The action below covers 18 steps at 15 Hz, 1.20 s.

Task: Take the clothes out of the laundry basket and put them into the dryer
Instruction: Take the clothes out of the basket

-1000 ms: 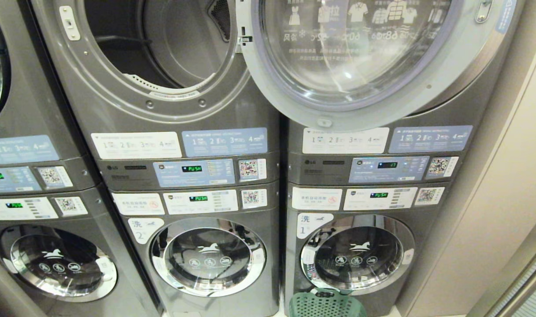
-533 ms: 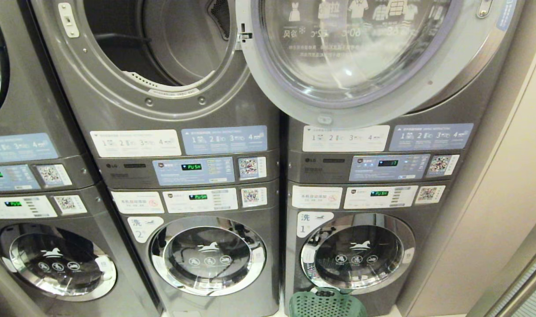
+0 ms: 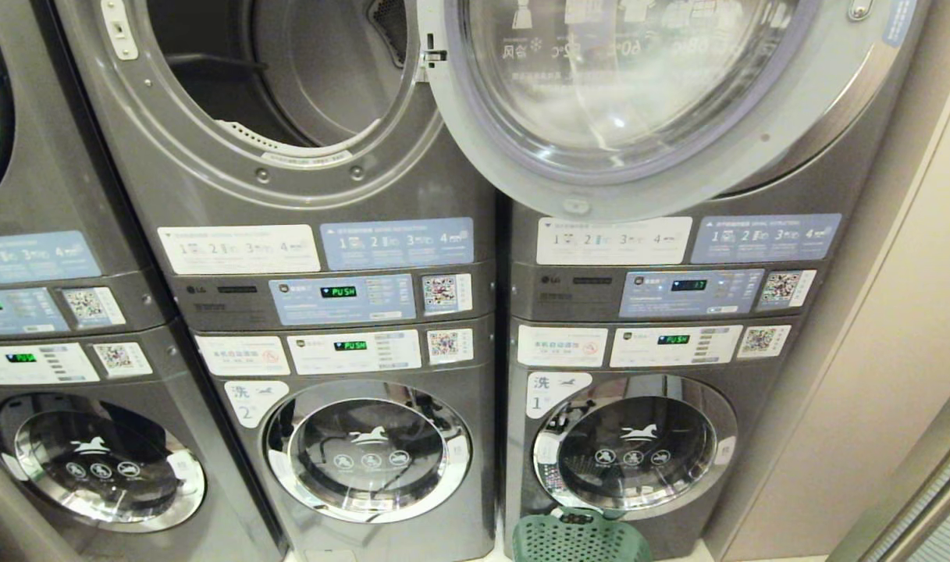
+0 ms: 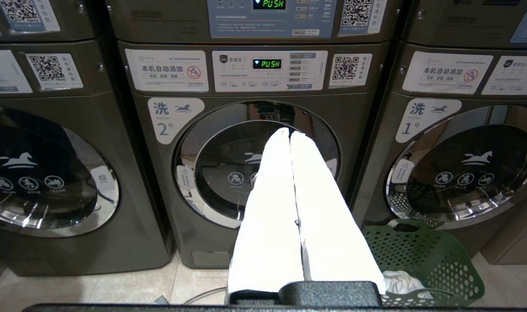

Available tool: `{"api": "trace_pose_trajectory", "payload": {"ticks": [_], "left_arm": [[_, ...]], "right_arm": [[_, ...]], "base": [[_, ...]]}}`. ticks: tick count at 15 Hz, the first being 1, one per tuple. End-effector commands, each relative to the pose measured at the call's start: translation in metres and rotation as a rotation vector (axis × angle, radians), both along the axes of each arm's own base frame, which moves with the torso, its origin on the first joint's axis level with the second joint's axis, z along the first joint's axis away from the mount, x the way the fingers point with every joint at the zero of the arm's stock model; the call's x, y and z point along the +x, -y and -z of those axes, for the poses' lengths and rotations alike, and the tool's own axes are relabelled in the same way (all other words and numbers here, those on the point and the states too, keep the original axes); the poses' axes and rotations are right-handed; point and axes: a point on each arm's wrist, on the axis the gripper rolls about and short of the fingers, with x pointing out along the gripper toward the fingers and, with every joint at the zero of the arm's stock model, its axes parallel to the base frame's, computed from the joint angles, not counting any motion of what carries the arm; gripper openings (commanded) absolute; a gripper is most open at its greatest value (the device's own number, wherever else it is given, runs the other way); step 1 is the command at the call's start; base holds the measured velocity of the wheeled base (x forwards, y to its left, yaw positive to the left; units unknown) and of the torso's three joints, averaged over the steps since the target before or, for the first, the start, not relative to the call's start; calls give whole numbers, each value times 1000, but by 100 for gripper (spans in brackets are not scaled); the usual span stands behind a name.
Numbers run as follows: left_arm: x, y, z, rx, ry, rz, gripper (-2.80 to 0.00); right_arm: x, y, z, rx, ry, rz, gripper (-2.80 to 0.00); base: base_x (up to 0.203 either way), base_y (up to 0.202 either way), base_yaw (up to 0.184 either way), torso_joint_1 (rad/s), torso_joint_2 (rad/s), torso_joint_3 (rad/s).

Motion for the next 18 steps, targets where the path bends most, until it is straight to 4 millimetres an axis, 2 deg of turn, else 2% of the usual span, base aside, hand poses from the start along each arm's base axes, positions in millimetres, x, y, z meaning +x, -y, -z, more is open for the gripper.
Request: {"api": "trace_pose_trajectory", "payload": {"ticks": [1,18], "left_arm": [[0,0,0,-1,0,0,-280],[0,0,0,-1,-1,0,-280]], "right_arm": [[0,0,0,1,-3,0,-280],[0,0,0,12,-3,15,-280]], "base": [[0,0,0,-50,125,73],[0,0,0,-77,166,88]]}}
